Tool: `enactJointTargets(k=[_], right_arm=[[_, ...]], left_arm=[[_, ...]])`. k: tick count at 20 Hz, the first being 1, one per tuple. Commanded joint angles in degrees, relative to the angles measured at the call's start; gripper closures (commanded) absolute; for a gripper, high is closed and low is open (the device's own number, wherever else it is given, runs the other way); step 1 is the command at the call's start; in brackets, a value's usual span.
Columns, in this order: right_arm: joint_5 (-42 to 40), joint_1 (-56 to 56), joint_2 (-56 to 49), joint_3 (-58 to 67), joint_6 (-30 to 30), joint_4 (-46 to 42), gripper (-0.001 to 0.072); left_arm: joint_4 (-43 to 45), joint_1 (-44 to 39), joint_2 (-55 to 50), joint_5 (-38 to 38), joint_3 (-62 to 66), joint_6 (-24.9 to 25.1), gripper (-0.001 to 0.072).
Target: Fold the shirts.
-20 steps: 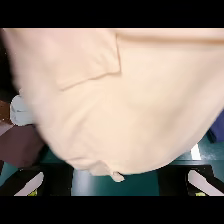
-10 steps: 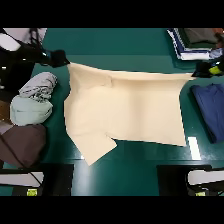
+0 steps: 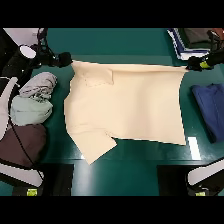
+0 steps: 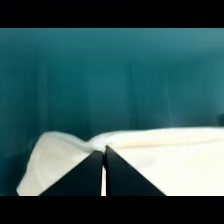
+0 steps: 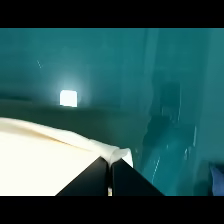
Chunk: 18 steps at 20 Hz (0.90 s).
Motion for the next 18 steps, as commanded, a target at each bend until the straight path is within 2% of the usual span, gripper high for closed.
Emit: enactJointTargets(k=[1,4,7,11,14,15,16,17,18], right_arm=[[6.5,0.1,0.1,-1.2,0.1,-0.2,0.0700],[5.9,0.1,3.2,-10.3,0.1,-0.1,0.0700],[2.4,0.2,7.4,-20.6,0.1,0.0,0.0700],[-2.8,0.2,12.3,-30.5,0.1,0.1,0.0699],[-1.7,0.2,13.2,-33.0,0.1,0.1,0.0692],[-0.9,0.2,13.2,-32.9,0.1,0.1,0.0556],[-0.8,0.2,13.3,-32.7,0.1,0.1,0.0249],[0.0,-0.1,13.3,-31.7,0.1,0.0,0.0186],[2.1,-0.8,13.4,-30.3,0.1,0.1,0.0187]], left_arm=[[0.5,0.0,-0.3,-11.0,0.0,4.5,0.0684],[6.0,0.0,-0.3,-18.8,-0.6,3.1,0.0684],[11.1,0.0,-0.3,-19.8,-2.9,-0.3,0.0684],[11.0,-0.2,-0.3,-19.8,-7.1,-0.7,0.0683],[11.1,-0.2,-0.3,-21.5,-7.7,-1.7,0.0680],[11.1,-0.2,-0.3,-22.1,-7.7,-1.9,0.0486],[11.1,-0.2,-0.3,-22.8,-7.7,-3.0,0.0208],[11.2,0.0,-0.2,-24.1,-7.5,-4.1,0.0154],[12.0,0.2,-0.2,-26.5,-6.9,-4.1,0.0154]])
